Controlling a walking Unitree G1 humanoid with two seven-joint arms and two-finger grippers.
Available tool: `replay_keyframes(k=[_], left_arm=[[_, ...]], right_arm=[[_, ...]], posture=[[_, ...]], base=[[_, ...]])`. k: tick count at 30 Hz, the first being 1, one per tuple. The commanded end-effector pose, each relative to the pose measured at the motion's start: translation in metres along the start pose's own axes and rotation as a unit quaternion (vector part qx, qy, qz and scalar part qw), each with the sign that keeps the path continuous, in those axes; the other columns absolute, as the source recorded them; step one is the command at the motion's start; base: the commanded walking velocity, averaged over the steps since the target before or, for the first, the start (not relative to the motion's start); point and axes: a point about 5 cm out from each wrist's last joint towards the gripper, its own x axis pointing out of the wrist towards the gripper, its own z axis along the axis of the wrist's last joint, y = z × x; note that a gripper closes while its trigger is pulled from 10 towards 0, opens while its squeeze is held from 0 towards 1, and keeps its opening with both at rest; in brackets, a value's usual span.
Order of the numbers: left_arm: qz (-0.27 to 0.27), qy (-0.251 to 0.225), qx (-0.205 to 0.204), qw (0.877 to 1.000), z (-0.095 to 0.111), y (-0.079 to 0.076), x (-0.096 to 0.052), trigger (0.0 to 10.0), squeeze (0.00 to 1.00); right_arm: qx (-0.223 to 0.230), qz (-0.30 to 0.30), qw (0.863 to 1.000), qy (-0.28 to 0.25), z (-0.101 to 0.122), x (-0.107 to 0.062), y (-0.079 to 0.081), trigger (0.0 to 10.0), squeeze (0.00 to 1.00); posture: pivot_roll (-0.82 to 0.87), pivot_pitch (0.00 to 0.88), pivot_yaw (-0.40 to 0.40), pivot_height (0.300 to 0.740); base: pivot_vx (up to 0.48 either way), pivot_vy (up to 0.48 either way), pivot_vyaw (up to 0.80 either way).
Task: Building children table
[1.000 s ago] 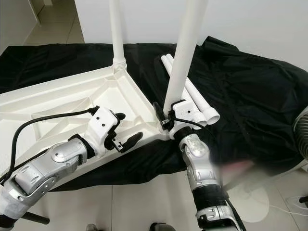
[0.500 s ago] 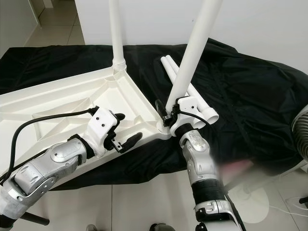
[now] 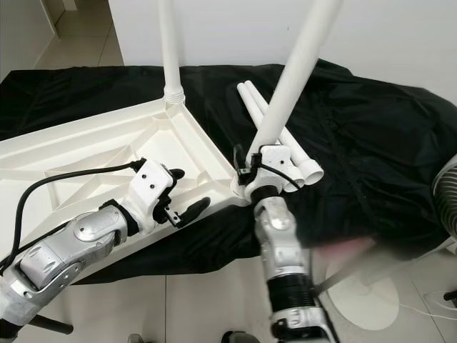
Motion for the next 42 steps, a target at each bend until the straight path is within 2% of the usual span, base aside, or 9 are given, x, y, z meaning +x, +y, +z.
replay_keyframes(k=[1, 5, 7, 12, 17, 20, 32, 42], left_arm=[[-0.160, -0.006, 0.005, 0.987, 0.003, -0.018, -0.002, 10.0, 0.00], [-0.160, -0.006, 0.004, 0.987, 0.003, -0.018, -0.002, 10.0, 0.00], [-0.160, -0.006, 0.004, 0.987, 0.003, -0.018, -0.002, 10.0, 0.00], [-0.161, -0.006, 0.004, 0.987, 0.003, -0.017, -0.001, 10.0, 0.00], [-0.160, -0.006, 0.005, 0.987, 0.003, -0.017, -0.001, 10.0, 0.00], [-0.160, -0.006, 0.004, 0.987, 0.003, -0.017, -0.001, 10.0, 0.00], [-0.159, -0.004, 0.006, 0.987, 0.002, -0.017, -0.002, 10.0, 0.00], [-0.153, -0.004, 0.009, 0.988, 0.002, -0.014, -0.001, 10.0, 0.00]], right_arm=[[-0.011, -0.048, 0.996, 0.078, -0.031, -0.013, -0.003, 10.0, 0.00], [-0.011, -0.045, 0.996, 0.079, -0.032, -0.015, 0.011, 10.0, 0.00], [-0.011, -0.045, 0.996, 0.080, -0.032, -0.015, 0.012, 10.0, 0.00], [-0.034, -0.036, 0.996, 0.078, -0.027, -0.010, 0.010, 10.0, 0.00], [-0.033, -0.072, 0.993, 0.087, -0.025, -0.005, 0.007, 10.0, 0.00], [-0.028, -0.090, 0.991, 0.093, -0.026, -0.005, 0.007, 10.0, 0.00], [-0.056, -0.098, 0.989, 0.095, -0.028, -0.003, 0.011, 10.0, 0.00], [-0.070, -0.094, 0.990, 0.075, -0.023, -0.006, 0.009, 10.0, 0.00]], posture=[[-0.03, 0.117, -0.032, 0.740], [-0.03, 0.115, -0.033, 0.740], [-0.03, 0.115, -0.034, 0.740], [-0.03, 0.110, -0.037, 0.740], [-0.03, 0.108, -0.040, 0.740], [-0.03, 0.107, -0.042, 0.740], [-0.02, 0.098, -0.048, 0.740], [-0.02, 0.092, -0.051, 0.740]], base=[[0.000, 0.000, 0.00], [0.000, 0.000, 0.00], [0.000, 0.000, 0.00], [0.000, 0.000, 0.00], [0.000, 0.000, 0.00], [0.000, 0.000, 0.00], [0.000, 0.000, 0.00], [0.000, 0.000, 0.00]])
